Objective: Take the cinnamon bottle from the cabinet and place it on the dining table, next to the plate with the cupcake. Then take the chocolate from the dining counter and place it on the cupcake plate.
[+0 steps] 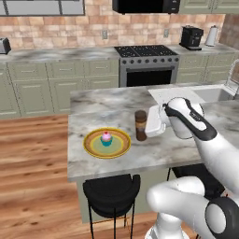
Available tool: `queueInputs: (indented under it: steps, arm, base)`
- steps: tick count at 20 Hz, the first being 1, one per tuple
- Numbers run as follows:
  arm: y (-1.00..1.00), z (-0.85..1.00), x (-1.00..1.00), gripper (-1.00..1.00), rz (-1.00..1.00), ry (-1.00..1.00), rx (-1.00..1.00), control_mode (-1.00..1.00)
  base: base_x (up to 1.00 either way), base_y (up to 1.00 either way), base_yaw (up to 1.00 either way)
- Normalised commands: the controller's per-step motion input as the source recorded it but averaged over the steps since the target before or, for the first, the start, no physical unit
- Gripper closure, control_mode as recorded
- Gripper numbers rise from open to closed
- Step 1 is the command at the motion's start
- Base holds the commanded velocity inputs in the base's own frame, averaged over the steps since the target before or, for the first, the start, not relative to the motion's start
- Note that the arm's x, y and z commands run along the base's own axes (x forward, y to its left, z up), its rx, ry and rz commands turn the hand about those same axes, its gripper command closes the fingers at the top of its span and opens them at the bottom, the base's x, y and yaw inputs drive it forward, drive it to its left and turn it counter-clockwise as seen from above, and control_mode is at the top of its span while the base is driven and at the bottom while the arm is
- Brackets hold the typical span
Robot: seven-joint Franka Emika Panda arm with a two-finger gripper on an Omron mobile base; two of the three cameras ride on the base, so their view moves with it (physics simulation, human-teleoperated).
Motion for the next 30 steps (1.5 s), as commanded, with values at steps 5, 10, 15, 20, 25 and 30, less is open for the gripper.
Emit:
queueInputs:
  steps: [5,10,15,20,25,30]
  arm:
    - [0.00,-0.31,0.38,1.00,0.08,-0.02,0.00,-1.00]
    - [0.00,-0.39,0.32,1.00,0.06,-0.01,0.00,-1.00]
    - [0.00,-0.21,0.21,1.00,0.02,-0.04,0.00,-1.00]
    - [0.00,-0.21,0.11,1.00,0.02,-0.05,0.00,-1.00]
    - [0.00,-0.09,-0.06,1.00,0.01,-0.08,0.00,-1.00]
    - [0.00,0.00,-0.03,-1.00,0.00,-0.04,0.00,-1.00]
  base:
    - [0.00,0.00,0.00]
    - [0.00,0.00,0.00]
    - [0.00,0.00,0.00]
    - [0.00,0.00,0.00]
    - [0.00,0.00,0.00]
    - [0.00,0.00,0.00]
